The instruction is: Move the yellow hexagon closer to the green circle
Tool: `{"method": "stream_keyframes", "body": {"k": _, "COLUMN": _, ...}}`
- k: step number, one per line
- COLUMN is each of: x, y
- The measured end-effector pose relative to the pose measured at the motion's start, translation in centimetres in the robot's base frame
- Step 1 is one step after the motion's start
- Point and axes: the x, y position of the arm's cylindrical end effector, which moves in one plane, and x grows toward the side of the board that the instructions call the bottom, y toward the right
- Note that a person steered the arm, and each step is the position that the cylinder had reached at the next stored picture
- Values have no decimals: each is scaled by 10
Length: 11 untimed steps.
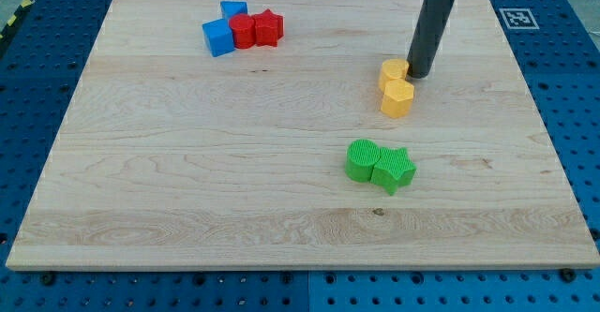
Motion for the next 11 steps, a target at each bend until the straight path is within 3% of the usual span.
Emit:
{"method": "stream_keyframes", "body": {"k": 2, "x": 7, "y": -1}}
{"method": "stream_keyframes", "body": {"k": 4, "x": 41, "y": -9}}
{"method": "stream_keyframes", "body": {"k": 7, "x": 43, "y": -43}}
{"method": "stream_keyframes", "body": {"k": 11, "x": 105, "y": -65}}
